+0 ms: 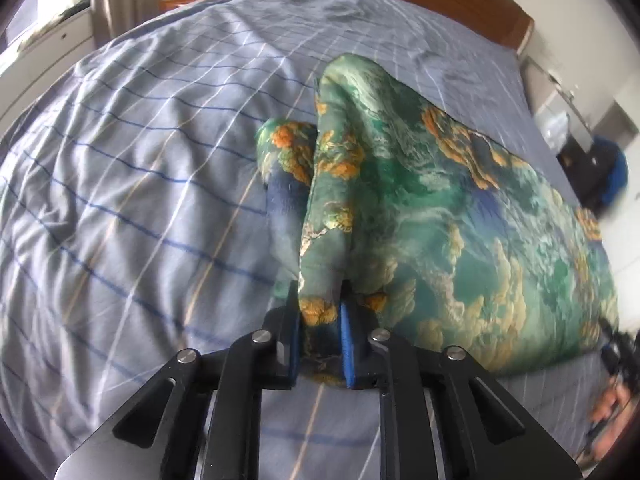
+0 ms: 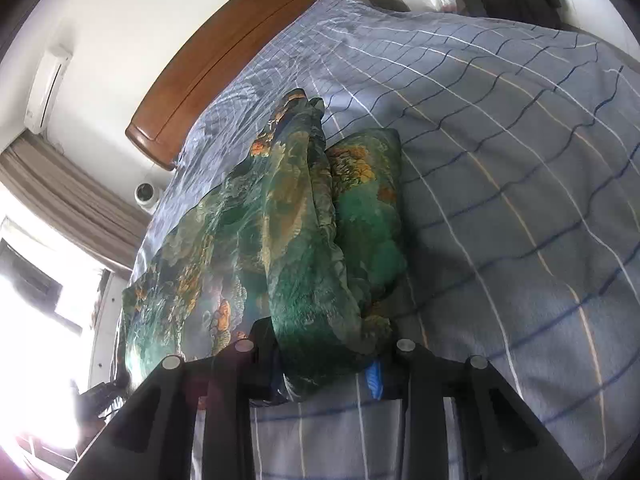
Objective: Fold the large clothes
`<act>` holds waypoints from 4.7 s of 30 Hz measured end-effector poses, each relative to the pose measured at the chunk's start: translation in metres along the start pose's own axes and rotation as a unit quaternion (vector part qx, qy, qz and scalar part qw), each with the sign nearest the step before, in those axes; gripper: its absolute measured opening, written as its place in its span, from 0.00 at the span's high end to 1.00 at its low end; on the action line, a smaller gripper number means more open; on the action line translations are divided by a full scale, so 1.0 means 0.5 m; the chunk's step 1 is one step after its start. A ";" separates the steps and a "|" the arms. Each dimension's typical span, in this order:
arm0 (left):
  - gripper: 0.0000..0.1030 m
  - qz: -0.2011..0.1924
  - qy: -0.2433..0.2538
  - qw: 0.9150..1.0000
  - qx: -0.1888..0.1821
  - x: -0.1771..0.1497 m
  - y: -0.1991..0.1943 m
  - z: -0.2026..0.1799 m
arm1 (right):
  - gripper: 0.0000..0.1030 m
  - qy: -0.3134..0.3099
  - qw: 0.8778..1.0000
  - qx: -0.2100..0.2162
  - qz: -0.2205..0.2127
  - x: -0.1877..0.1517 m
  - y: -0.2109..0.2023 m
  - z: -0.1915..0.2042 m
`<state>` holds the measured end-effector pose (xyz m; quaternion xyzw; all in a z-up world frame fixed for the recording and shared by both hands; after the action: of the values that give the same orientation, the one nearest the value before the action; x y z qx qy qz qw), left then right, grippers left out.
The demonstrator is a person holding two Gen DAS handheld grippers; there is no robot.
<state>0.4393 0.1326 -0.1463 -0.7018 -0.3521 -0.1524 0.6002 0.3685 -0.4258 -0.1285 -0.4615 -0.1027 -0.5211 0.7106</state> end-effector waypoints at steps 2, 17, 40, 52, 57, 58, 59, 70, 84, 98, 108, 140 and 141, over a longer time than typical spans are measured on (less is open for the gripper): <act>0.89 0.006 0.009 1.000 -0.004 -0.015 -0.027 0.009 | 0.70 0.005 1.000 0.006 0.008 -0.004 -0.003 0.002; 0.62 0.020 0.115 0.993 0.000 -0.114 -0.131 0.022 | 0.35 -0.017 0.996 0.009 0.082 -0.144 -0.155 -0.079; 0.87 -0.036 0.183 0.981 0.046 0.044 0.041 -0.042 | 0.90 -0.225 0.969 -0.056 -0.079 0.080 -0.059 0.058; 0.08 -0.085 0.118 0.987 0.067 0.052 -0.011 0.052 | 0.85 -0.228 0.969 -0.100 0.006 -0.031 0.071 -0.056; 0.07 -0.024 -0.012 0.998 -0.050 0.009 -0.009 0.132 | 0.76 -0.188 0.979 -0.076 -0.004 -0.026 0.064 -0.055; 0.07 -0.010 -0.023 0.997 -0.074 -0.008 -0.005 0.128 | 0.76 -0.185 0.980 -0.074 -0.004 -0.027 0.065 -0.057; 0.07 -0.001 -0.028 0.995 -0.092 -0.025 -0.005 0.123 | 0.76 -0.186 0.980 -0.075 -0.004 -0.024 0.070 -0.051; 0.78 0.055 0.005 0.994 -0.097 -0.114 -0.061 0.050 | 0.76 -0.215 0.972 -0.095 -0.010 -0.028 0.063 -0.048; 0.16 -0.039 0.058 0.998 0.010 -0.082 -0.149 0.066 | 0.18 -0.206 0.974 -0.074 -0.055 0.027 -0.032 -0.010; 0.07 -0.143 0.143 0.971 0.128 -0.055 -0.245 0.000 | 0.17 -0.221 0.971 -0.076 -0.056 -0.135 -0.231 -0.051; 0.07 -0.145 0.167 0.971 0.092 -0.067 -0.245 -0.104 | 0.17 -0.180 0.982 -0.055 -0.027 -0.226 -0.226 -0.057; 0.06 0.002 0.280 0.934 -0.222 -0.169 -0.188 -0.598 | 0.64 -0.008 0.996 0.041 -0.084 -0.125 -0.158 -0.003; 0.05 0.021 0.276 0.927 -0.254 -0.163 -0.203 -0.626 | 0.65 -0.055 0.993 0.037 -0.101 -0.122 -0.179 0.032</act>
<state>0.3785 -0.1865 -0.0504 -0.7684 -0.1069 -0.4116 0.4783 0.2725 -0.3770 -0.1089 -0.4504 -0.2067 -0.5599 0.6640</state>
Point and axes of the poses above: each gripper's, at about its wrist camera, not at the fingertips, and y roughly the way its jaws point, z to its left, x to its top, the point moved 9 cm from there along y, roughly the way its jaws point, and after that the axes turned 12 degrees about -z, right-handed, at the moved point
